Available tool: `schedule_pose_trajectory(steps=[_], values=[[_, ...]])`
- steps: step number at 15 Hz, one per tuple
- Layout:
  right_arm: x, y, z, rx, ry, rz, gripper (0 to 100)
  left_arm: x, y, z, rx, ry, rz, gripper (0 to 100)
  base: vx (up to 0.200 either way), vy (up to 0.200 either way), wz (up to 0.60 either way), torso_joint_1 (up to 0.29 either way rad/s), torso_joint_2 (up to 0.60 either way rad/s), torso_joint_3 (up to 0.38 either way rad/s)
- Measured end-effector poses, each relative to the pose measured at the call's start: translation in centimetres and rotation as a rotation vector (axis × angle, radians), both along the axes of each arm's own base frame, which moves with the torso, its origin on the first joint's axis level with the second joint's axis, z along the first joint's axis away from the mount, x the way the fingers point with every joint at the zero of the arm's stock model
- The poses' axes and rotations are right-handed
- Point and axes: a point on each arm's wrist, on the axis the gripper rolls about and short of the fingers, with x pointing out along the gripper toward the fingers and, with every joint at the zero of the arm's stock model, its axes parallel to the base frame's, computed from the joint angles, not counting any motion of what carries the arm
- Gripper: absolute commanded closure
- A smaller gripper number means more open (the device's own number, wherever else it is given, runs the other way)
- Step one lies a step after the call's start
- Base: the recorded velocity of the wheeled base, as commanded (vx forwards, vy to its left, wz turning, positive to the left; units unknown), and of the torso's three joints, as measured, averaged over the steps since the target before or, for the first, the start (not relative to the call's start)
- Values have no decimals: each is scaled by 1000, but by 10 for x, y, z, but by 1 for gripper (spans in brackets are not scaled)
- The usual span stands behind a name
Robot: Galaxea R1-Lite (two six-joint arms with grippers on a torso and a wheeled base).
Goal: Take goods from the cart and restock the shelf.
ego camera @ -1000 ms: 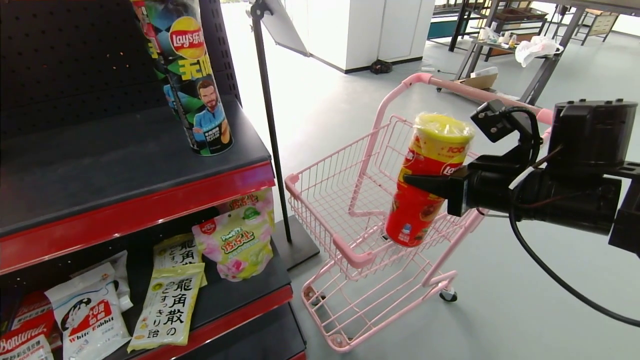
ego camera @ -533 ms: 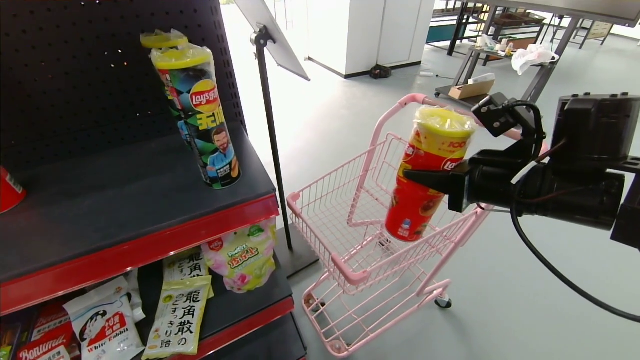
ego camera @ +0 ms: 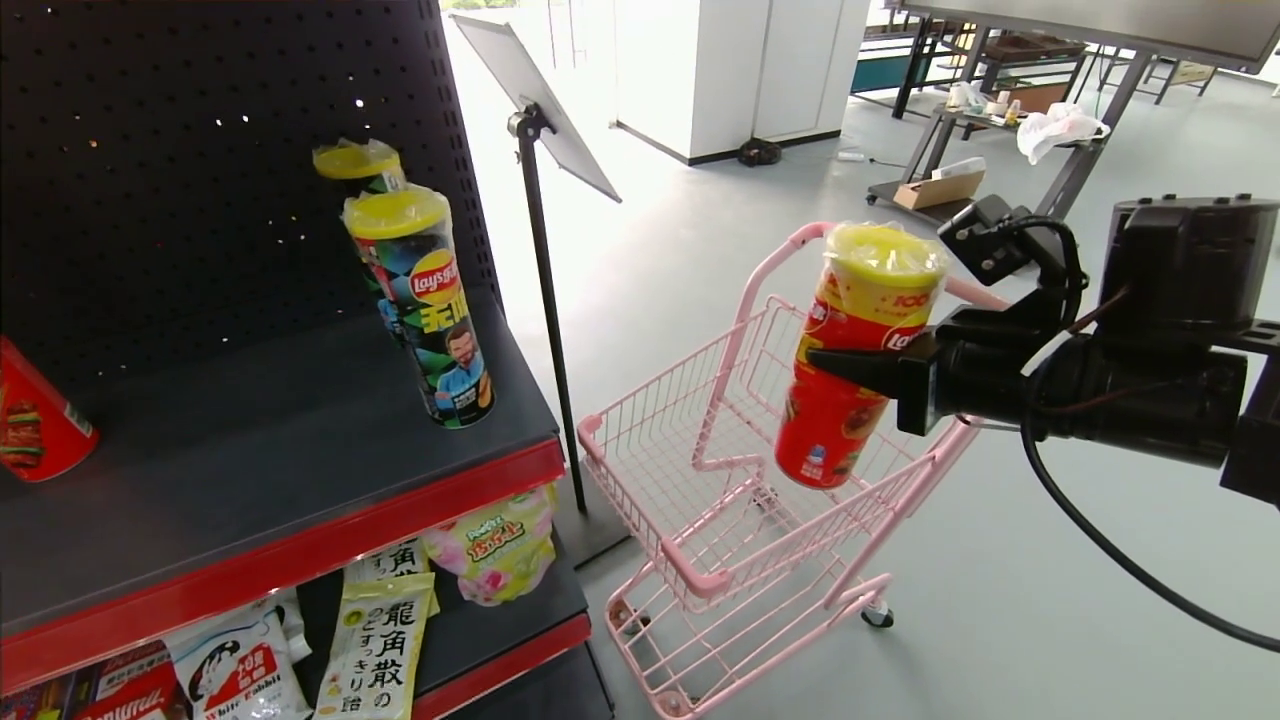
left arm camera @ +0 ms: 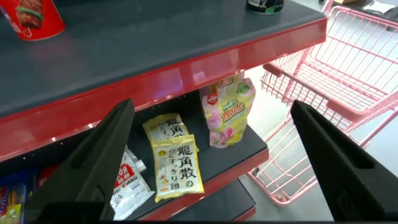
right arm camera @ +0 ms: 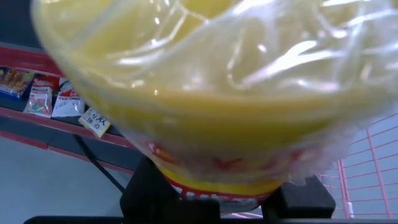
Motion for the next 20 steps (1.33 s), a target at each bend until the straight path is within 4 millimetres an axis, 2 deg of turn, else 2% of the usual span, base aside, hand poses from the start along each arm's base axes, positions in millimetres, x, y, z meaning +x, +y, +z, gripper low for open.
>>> schedule_pose_trajectory(steps=[2, 8, 9, 20], values=[[0, -1, -4, -23, -3, 0, 100, 0, 0, 0, 1, 0, 2, 0, 0, 0, 0, 122, -310, -175], [-2, -2, -9, -32, 11, -6, 100, 0, 0, 0, 0, 1, 4, 0, -200, 0, 0, 11, -21, -16], [-2, -2, -10, -35, 15, -6, 100, 0, 0, 0, 0, 1, 2, 0, 0, 0, 0, 0, 0, 0], [-2, -3, -14, -52, 18, -4, 100, 0, 0, 0, -1, 2, 3, 0, 0, 0, 600, 1, 3, 3]])
